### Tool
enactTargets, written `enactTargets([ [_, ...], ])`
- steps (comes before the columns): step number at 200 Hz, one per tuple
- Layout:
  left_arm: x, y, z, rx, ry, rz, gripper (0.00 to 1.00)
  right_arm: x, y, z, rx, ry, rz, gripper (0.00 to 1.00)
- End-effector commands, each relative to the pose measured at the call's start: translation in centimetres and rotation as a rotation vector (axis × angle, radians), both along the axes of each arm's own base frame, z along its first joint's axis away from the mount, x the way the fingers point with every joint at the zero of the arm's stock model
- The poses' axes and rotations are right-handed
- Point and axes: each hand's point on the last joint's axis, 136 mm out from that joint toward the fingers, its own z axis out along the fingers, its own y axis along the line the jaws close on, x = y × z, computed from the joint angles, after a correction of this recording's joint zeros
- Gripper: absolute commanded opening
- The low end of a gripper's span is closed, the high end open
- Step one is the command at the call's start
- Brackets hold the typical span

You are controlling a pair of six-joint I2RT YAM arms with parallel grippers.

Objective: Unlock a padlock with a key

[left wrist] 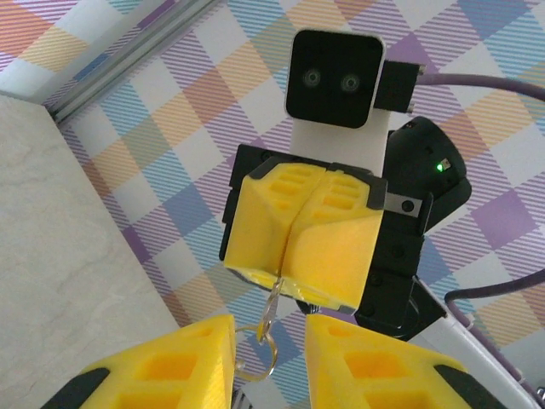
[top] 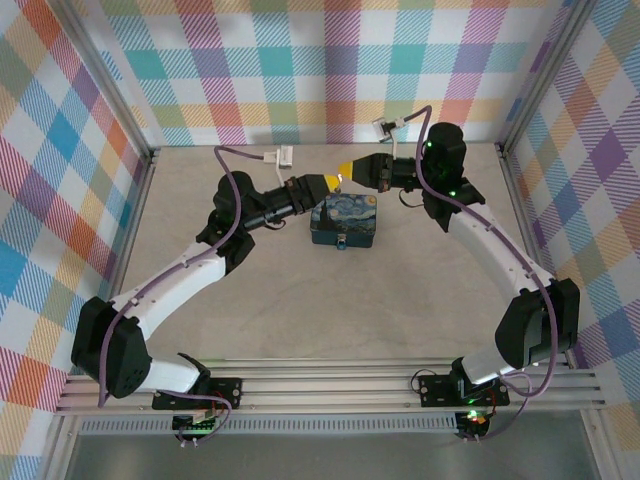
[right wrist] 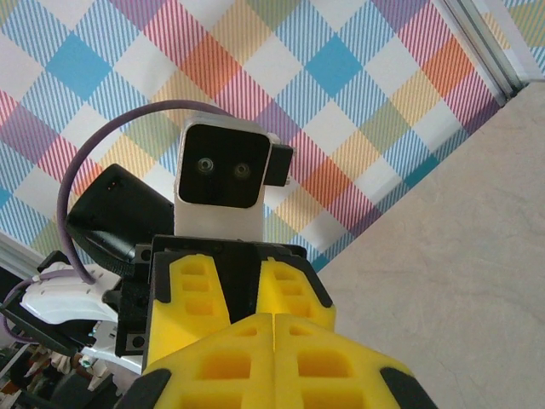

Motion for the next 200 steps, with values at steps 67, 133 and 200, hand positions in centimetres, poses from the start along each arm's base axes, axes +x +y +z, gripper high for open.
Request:
enactTargets([
  [67, -0.3, -0.9, 2.5, -0.063, -0.043, -0.028, 0.15, -0.6, 0.1, -0.1, 0.003, -0.003, 0.03, 0.0],
  [133, -0.3, -0.7, 1.7, 0.0, -0.052, -0.003, 0.0, -0.1, 0.0, 0.1, 0.002, 0.028, -0.001, 0.17],
  [200, -1.8, 0.8, 0.7, 0.167, -0.144, 0.042, 0.0, 2.0, -2.8, -0.3, -0.027, 0.13, -0.184, 0.54],
])
